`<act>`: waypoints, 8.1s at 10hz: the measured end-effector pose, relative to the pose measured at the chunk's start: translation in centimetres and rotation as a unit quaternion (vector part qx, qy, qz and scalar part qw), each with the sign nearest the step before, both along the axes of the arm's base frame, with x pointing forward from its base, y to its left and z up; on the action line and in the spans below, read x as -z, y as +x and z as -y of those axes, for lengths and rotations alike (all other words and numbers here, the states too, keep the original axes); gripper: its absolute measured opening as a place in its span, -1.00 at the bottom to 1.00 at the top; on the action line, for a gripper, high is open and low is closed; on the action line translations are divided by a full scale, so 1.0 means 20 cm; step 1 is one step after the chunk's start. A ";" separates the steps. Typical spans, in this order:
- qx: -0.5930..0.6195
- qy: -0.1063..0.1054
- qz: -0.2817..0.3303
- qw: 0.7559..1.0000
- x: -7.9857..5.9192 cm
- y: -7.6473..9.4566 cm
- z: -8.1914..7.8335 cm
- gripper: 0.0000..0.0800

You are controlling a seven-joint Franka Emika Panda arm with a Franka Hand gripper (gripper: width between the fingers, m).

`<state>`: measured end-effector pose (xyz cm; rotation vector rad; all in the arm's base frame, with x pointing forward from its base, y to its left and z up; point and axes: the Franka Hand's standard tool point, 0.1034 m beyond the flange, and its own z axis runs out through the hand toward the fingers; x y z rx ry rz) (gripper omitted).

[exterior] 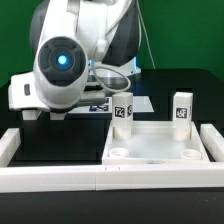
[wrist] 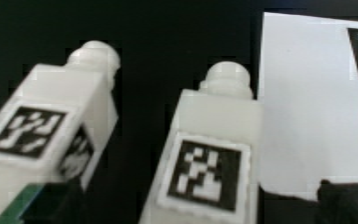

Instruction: Assemble square table

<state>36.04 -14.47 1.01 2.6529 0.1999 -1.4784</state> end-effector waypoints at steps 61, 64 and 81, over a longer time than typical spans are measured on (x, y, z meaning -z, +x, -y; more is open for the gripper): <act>0.073 0.052 0.656 0.750 -0.36 1.28 -1.23 -0.27; 0.069 0.062 0.682 0.726 -0.35 1.30 -1.28 -0.27; 0.070 0.061 0.666 0.740 -0.47 1.31 -1.28 0.62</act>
Offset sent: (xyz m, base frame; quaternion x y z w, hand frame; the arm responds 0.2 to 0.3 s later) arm 0.0000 0.0000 0.0000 0.0000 0.0000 0.0000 1.0000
